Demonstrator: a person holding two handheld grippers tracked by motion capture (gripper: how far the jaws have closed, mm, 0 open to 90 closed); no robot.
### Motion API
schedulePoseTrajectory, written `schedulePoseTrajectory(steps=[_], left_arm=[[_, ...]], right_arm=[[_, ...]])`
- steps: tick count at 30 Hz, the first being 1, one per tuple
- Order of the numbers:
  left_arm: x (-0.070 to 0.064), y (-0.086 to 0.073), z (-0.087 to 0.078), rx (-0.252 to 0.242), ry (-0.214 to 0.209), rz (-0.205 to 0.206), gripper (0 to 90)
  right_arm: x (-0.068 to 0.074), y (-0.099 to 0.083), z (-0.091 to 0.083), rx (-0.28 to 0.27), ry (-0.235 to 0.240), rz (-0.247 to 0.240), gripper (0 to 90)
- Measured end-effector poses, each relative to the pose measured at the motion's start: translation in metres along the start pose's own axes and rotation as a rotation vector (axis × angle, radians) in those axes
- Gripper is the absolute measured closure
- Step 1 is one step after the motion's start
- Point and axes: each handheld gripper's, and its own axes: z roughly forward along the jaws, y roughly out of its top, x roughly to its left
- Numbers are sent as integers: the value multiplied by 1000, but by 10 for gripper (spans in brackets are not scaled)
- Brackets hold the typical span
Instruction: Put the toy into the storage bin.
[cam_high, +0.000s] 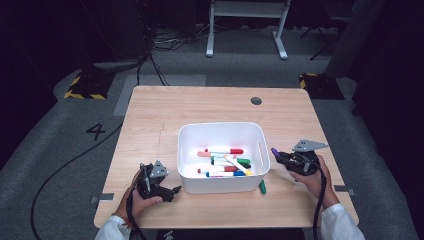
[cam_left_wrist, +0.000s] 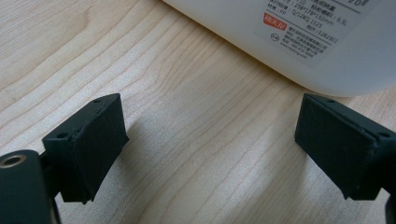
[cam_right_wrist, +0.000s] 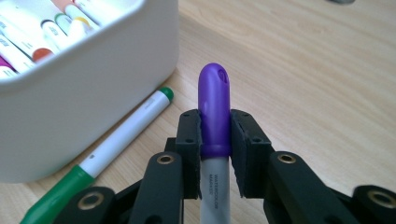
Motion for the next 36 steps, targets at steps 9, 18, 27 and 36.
schedulePoseTrajectory(steps=[9, 18, 27, 36], left_arm=[[0, 0, 0, 0, 0, 0, 91], [0, 0, 0, 0, 0, 0, 91], [0, 0, 0, 1, -2, 0, 91], [0, 0, 0, 1, -2, 0, 91]], right_arm=[[3, 18, -28, -69, 1, -32, 748], [1, 42, -53, -115, 1, -66, 748], [2, 79, -74, -155, 15, -132, 748], [19, 119, -77, -173, 40, -189, 748]])
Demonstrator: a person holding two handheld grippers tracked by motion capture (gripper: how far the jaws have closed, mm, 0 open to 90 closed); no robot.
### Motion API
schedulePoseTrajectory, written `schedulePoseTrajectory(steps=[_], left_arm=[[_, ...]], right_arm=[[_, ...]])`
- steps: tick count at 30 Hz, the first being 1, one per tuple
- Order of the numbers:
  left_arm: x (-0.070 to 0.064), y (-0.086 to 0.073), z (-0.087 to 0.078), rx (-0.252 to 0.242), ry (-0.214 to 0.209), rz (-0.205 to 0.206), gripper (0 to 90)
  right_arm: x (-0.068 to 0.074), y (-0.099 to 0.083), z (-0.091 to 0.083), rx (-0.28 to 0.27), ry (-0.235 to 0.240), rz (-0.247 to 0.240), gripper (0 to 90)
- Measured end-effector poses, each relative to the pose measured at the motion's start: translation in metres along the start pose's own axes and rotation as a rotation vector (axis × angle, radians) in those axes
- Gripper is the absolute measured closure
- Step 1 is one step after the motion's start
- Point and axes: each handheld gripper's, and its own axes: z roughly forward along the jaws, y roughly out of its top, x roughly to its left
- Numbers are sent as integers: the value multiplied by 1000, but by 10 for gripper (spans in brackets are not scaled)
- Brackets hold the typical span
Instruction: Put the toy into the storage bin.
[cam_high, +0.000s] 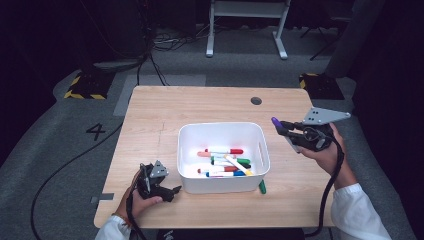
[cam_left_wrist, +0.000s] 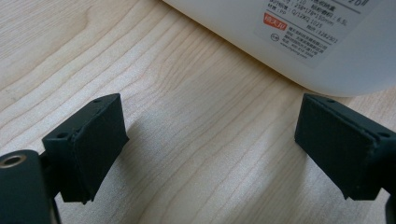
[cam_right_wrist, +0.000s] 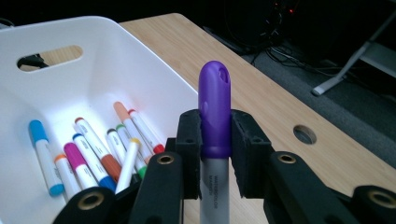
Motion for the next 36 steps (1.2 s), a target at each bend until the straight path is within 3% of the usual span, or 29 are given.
schedulePoseTrajectory(steps=[11, 23, 31, 36], left_arm=[[0, 0, 0, -1, 1, 0, 91], [0, 0, 0, -1, 0, -2, 91], [0, 0, 0, -1, 1, -1, 91], [0, 0, 0, 0, 0, 0, 91]], right_arm=[[19, 37, 13, -15, 49, -97, 748], [42, 57, 33, -35, 136, -132, 748], [60, 61, 56, 1, 186, -156, 748], [73, 57, 73, 55, 226, -179, 748]])
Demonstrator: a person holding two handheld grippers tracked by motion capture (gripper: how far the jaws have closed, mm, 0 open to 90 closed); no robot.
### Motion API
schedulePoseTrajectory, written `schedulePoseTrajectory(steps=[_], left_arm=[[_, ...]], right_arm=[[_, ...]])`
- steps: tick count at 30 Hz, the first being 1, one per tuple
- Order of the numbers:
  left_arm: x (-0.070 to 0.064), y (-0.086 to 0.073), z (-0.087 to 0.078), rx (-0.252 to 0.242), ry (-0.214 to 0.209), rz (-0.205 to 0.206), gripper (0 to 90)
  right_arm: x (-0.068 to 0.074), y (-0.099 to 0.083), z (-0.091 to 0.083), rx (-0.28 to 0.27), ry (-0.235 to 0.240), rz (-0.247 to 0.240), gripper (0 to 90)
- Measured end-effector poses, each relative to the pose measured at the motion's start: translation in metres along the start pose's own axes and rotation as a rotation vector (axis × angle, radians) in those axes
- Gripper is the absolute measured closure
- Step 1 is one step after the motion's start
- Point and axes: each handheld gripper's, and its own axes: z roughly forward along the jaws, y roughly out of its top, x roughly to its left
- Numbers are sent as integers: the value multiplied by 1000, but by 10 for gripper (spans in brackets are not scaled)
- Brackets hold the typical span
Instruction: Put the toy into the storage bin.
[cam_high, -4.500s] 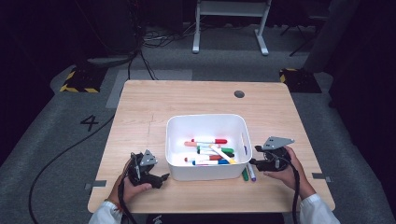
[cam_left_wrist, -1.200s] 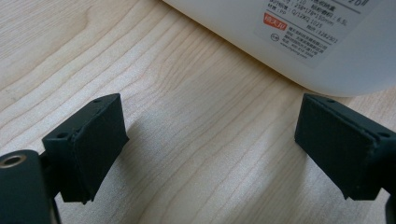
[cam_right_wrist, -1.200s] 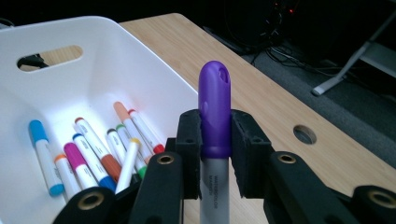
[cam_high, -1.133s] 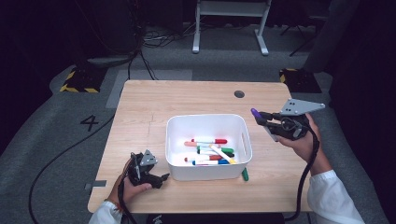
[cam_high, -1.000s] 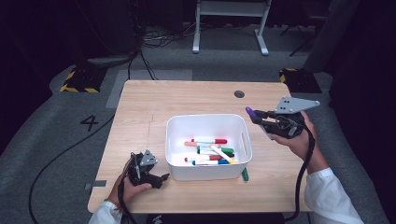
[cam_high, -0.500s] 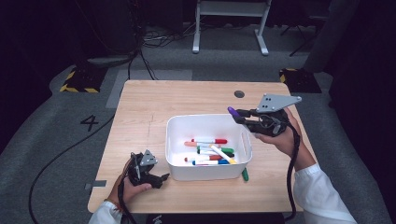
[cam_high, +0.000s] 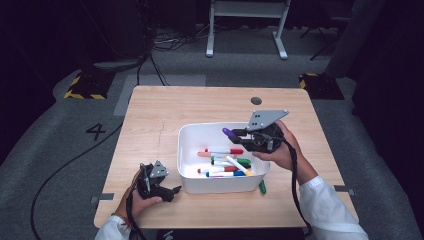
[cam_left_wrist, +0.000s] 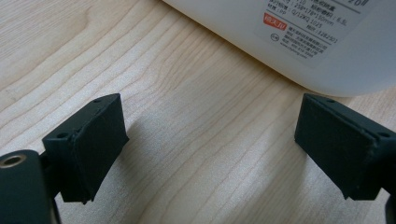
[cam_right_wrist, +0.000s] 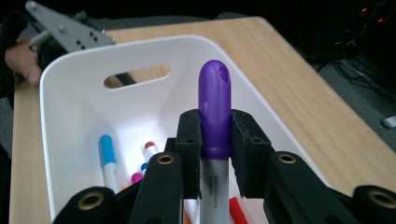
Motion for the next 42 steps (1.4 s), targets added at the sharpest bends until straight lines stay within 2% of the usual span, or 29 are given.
schedulePoseTrajectory(steps=[5, 9, 19, 22, 31, 37, 42], left_arm=[[0, 0, 0, 0, 1, 0, 91], [0, 0, 0, 0, 1, 0, 91], [0, 0, 0, 0, 1, 0, 91], [0, 0, 0, -1, 1, 0, 91], [0, 0, 0, -1, -1, -3, 91], [0, 0, 0, -2, -1, -4, 91], [0, 0, 0, -1, -1, -2, 91]], right_arm=[[8, -6, 18, 79, 51, -21, 747], [15, -12, 26, 139, 91, -54, 747], [31, -19, 34, 214, 187, -85, 748], [35, -21, 36, 239, 200, -98, 747], [40, -22, 38, 269, 253, -109, 746], [40, -22, 39, 286, 260, -107, 742], [39, -22, 39, 282, 245, -107, 646]])
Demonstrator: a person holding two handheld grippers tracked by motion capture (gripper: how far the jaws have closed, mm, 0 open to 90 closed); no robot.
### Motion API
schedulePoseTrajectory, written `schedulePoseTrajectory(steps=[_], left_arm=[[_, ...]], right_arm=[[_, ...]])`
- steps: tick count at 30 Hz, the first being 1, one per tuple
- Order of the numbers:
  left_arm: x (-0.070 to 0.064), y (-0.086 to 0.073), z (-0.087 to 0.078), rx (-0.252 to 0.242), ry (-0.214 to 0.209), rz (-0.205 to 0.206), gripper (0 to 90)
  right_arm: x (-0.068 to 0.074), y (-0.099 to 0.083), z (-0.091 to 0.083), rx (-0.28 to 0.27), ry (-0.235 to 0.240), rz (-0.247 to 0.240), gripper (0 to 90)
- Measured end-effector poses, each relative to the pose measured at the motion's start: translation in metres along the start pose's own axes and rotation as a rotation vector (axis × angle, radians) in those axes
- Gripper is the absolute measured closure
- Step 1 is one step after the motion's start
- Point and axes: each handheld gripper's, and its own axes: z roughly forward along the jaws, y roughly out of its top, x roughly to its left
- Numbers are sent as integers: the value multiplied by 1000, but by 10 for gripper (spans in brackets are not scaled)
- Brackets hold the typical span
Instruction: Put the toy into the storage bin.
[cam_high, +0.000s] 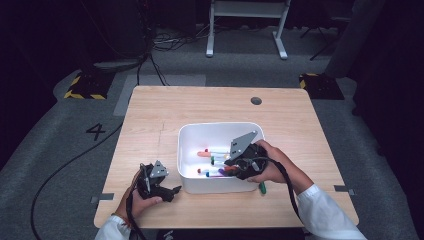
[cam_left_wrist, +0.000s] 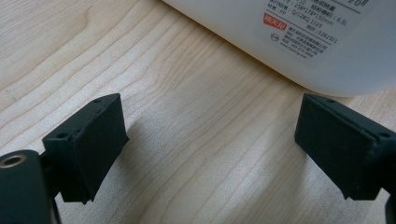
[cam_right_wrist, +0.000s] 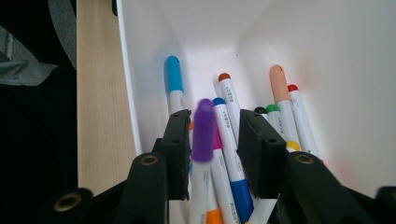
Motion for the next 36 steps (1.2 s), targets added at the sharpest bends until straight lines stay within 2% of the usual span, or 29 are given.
schedulePoseTrajectory(steps=[4, 10, 18, 25, 29, 32, 36], left_arm=[[0, 0, 0, 1, -1, 0, 91], [0, 0, 0, 1, 1, 2, 91], [0, 0, 0, 1, 0, 0, 91], [0, 0, 0, 0, 2, 1, 91], [0, 0, 0, 1, 3, 3, 91], [0, 0, 0, 0, 3, 2, 91], [0, 0, 0, -1, 3, 1, 91]], right_arm=[[-2, -1, -2, -14, -19, 16, 597], [-5, -7, -10, -69, -47, 35, 561], [-9, -23, -45, -181, -143, 98, 508], [-8, -53, -79, -238, -258, 154, 499], [-4, -73, -94, -270, -305, 188, 474], [0, -87, -98, -275, -334, 221, 450], [9, -110, -95, -274, -375, 265, 410]])
